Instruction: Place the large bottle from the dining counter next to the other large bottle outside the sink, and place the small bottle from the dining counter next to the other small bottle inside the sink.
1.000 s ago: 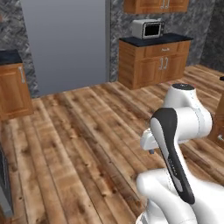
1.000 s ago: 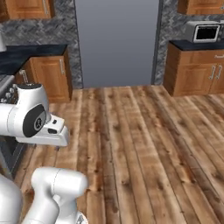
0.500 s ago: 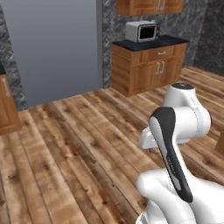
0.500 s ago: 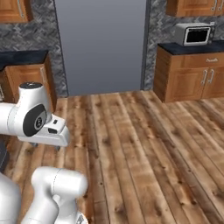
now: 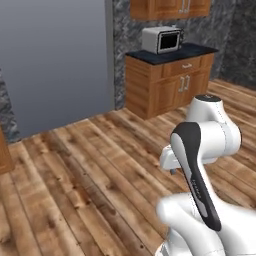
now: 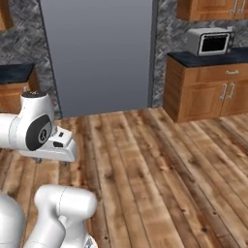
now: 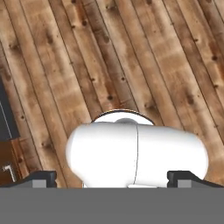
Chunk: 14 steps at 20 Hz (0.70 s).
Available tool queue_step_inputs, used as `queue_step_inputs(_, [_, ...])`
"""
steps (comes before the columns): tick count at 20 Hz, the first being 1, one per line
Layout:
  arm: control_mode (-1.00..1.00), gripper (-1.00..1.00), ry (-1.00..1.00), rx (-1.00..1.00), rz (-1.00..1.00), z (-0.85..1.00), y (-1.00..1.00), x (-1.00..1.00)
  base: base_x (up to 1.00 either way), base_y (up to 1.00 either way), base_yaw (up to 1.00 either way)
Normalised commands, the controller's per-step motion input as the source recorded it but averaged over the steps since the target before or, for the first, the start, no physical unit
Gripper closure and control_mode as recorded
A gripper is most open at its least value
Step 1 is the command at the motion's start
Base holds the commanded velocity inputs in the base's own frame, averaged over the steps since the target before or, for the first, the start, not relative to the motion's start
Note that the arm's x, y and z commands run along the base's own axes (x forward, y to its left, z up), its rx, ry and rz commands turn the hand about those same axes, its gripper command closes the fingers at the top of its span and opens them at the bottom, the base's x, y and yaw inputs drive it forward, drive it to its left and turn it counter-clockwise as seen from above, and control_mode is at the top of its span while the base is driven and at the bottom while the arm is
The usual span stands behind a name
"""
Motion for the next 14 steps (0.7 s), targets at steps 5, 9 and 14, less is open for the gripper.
queue_step_inputs(5, [1.00,-1.00,0.00,0.00,0.00,0.00,0.00,0.00,1.00,0.03,-0.36])
queue_step_inputs(9, [1.00,-1.00,0.00,0.00,0.00,0.00,0.00,0.00,1.00,0.00,-0.51])
queue_step_inputs(14, [1.00,-1.00,0.00,0.00,0.00,0.00,0.00,0.00,0.98,0.00,-0.64])
